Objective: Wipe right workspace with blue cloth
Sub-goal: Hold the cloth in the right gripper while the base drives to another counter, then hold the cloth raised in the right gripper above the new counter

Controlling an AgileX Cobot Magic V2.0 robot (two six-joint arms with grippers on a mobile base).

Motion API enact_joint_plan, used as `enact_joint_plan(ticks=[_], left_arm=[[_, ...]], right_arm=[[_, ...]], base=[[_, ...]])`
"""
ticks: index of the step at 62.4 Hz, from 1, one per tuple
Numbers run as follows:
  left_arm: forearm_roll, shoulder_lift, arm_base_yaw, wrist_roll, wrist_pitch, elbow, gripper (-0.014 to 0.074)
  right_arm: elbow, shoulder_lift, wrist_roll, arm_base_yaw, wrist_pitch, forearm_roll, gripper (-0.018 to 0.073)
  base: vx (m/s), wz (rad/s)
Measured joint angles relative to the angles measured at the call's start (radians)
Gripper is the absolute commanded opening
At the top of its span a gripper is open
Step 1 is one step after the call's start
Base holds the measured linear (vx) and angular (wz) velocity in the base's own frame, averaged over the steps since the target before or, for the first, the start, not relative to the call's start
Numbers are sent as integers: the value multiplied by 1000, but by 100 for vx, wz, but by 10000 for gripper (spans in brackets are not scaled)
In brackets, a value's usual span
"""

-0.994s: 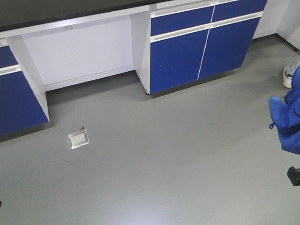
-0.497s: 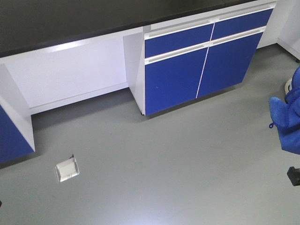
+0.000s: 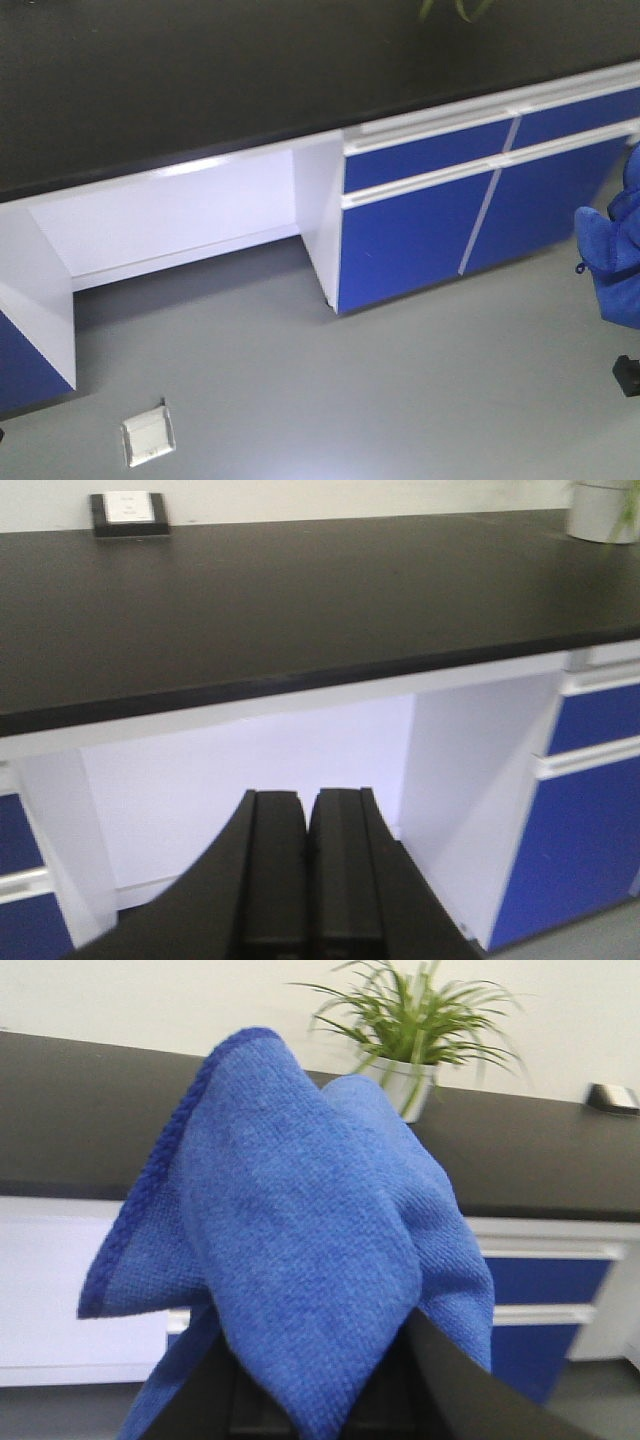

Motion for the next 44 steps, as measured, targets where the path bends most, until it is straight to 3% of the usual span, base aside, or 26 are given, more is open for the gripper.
enact_joint_plan(ticks=[44], left_arm=[[0,0,0,0,0,0,-6]], right_arm=[[12,0,0,0,6,0,-5]], base=[[41,43]])
